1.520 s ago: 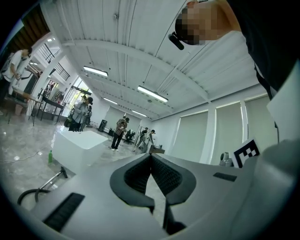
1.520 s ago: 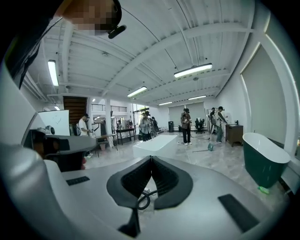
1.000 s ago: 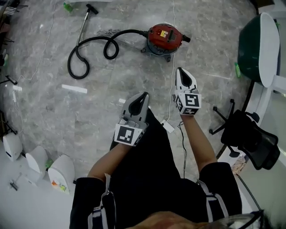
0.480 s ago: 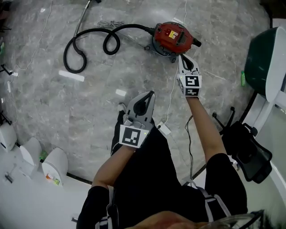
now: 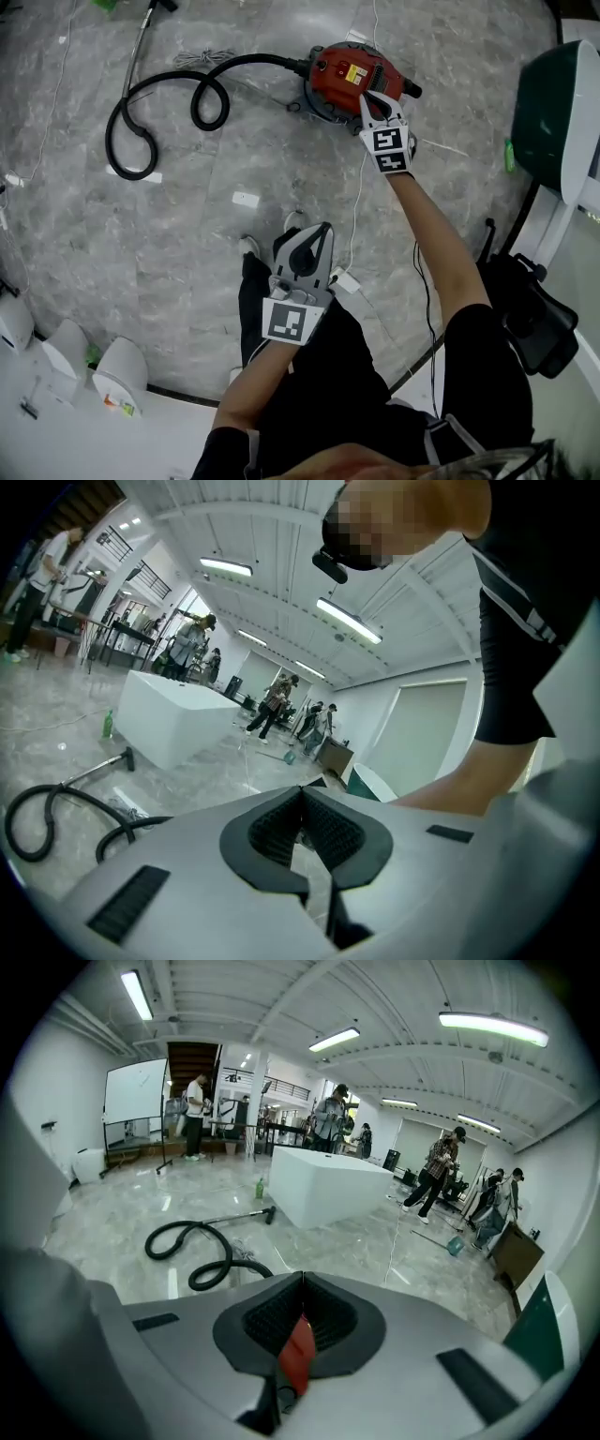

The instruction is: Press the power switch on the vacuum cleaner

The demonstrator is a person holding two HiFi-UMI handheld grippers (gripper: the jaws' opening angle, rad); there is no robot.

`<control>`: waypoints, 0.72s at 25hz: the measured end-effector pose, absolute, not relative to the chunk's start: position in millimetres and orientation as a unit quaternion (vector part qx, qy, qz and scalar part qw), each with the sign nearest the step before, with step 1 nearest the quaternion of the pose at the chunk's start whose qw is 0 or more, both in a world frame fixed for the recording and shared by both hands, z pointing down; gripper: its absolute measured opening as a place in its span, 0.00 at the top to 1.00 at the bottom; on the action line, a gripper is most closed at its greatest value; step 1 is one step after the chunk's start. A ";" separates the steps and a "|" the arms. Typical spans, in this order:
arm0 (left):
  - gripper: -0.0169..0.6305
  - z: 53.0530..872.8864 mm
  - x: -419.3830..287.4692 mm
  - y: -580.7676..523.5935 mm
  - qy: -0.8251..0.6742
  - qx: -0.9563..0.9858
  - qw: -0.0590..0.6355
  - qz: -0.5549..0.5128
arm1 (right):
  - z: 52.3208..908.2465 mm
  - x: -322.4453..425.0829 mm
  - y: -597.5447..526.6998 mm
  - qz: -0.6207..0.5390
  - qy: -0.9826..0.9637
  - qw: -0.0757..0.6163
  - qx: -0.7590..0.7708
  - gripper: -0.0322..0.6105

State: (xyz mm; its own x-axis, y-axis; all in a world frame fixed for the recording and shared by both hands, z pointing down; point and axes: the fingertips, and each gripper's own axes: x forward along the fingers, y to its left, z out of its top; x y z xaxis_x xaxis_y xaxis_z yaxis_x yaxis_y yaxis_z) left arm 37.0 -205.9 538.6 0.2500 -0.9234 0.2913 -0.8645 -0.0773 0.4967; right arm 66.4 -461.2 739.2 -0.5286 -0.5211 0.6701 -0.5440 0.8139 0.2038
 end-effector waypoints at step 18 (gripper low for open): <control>0.95 599.7 27.6 -178.7 -0.607 0.736 0.297 -0.024 | 878.0 58.6 -539.8 -0.056 -0.824 0.487 0.286 0.93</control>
State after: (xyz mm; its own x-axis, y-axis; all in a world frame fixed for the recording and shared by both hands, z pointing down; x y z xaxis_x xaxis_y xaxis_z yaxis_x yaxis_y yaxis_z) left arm 27.6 -178.7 599.7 0.2615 -0.9087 0.3254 -0.8801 -0.0860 0.4670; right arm 58.6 -539.8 878.0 -0.3631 -0.5247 0.7700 -0.4161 0.8307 0.3699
